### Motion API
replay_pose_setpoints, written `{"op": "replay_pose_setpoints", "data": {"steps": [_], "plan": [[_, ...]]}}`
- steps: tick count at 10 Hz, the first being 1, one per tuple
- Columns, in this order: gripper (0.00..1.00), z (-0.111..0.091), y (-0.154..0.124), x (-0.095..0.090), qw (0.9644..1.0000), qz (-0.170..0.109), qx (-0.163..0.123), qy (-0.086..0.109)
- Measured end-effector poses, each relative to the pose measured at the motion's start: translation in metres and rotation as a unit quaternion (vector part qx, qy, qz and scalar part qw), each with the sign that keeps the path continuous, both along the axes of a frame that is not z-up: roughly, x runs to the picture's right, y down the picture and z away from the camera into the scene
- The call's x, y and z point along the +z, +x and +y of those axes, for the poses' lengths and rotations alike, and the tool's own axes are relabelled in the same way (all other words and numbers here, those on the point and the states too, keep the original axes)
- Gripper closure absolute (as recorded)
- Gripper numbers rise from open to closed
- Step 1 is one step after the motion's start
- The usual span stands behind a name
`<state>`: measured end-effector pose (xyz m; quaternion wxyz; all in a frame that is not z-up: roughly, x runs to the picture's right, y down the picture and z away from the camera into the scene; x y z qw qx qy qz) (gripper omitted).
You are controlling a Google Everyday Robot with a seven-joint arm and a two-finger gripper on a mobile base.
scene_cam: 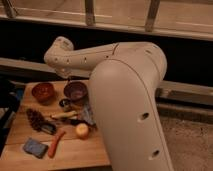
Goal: Place fork in purple bowl
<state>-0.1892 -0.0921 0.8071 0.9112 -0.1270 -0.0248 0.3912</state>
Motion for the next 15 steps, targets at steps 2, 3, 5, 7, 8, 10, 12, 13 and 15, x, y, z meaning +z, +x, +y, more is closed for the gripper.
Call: {"op": "replay_pose_setpoints", "data": {"steps": [2,3,5,7,8,10,12,13,15], "plan": [[1.0,0.003,-0.006,-0.001,1.0,-0.004,-0.002,-0.002],[1.0,0.001,-0.003,-0.001,1.0,-0.003,0.0,-0.001],[1.0,0.002,-0.005,0.0,1.0,0.0,0.0,-0.005],[1.0,0.013,0.003,0.014,0.9994,0.014,0.016,-0.027],[1.0,0.022,0.008,0.023,0.9988,0.02,0.024,-0.039],[0.98,0.044,0.021,0.052,0.9958,0.036,0.047,-0.07],[0.8,0.057,0.033,0.065,0.9927,0.05,0.059,-0.092],[0.7,0.057,0.027,0.063,0.9928,0.045,0.06,-0.094],[0.52,0.056,0.03,0.064,0.9928,0.046,0.061,-0.093]]}}
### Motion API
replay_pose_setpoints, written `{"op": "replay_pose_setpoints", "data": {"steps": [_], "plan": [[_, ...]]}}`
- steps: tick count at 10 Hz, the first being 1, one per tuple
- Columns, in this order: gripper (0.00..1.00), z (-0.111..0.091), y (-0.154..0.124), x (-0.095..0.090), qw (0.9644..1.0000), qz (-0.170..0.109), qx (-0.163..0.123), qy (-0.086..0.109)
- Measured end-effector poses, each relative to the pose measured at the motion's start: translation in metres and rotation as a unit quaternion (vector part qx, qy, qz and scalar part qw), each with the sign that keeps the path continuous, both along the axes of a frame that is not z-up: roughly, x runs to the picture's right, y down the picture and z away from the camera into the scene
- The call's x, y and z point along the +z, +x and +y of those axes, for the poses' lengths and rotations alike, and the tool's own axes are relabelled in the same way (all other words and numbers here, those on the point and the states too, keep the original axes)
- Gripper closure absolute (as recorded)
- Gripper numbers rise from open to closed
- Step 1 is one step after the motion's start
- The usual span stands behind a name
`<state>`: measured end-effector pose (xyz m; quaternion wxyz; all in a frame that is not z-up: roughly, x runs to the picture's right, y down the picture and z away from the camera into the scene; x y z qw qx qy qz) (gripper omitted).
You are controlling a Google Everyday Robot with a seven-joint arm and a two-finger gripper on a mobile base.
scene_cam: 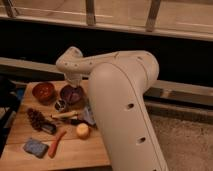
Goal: Place fork in purple bowl
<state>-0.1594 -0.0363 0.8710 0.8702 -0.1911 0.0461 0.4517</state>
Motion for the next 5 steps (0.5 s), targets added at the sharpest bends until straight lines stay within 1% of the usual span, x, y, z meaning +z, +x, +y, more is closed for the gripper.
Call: {"op": "replay_pose_setpoints", "data": {"steps": [1,2,3,4,5], "plan": [[0.42,0.001,-0.001,0.005,1.0,-0.001,0.003,-0.008],[0.3,0.007,0.001,0.016,0.9997,0.002,0.007,-0.022],[0.23,0.011,0.001,0.023,0.9995,0.003,0.01,-0.03],[0.2,0.012,0.001,0.028,0.9993,0.005,0.011,-0.035],[0.2,0.011,0.003,0.028,0.9992,0.007,0.013,-0.038]]}}
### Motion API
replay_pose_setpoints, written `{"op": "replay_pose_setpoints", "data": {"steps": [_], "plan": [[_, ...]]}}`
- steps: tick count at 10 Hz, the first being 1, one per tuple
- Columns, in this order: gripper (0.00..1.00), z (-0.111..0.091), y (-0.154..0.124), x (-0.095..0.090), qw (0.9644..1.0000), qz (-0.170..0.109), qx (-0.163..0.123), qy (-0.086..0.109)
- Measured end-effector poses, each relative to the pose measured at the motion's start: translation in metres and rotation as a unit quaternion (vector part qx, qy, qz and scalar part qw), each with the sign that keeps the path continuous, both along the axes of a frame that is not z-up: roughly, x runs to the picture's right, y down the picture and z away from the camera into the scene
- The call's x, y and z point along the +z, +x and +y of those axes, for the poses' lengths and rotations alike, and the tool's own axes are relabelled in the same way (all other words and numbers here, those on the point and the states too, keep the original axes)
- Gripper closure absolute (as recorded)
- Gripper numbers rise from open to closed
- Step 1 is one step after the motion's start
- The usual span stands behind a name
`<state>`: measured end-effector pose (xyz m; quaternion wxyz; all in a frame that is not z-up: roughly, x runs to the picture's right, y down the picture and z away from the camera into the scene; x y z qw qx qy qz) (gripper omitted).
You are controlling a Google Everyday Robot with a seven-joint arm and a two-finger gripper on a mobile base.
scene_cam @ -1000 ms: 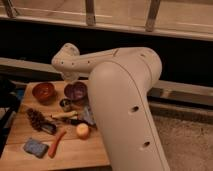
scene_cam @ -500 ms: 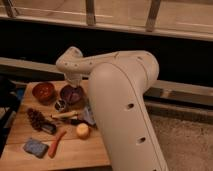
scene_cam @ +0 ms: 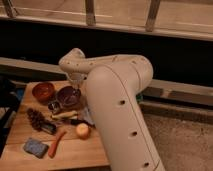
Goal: Place fork in purple bowl
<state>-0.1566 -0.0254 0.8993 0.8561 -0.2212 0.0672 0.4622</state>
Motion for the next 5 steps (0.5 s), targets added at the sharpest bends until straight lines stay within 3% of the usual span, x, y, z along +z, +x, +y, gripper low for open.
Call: {"op": "replay_pose_setpoints", "data": {"steps": [5], "plan": [[0.2,-0.0094,0.007,-0.0029,1.0,0.007,0.002,0.005]]}}
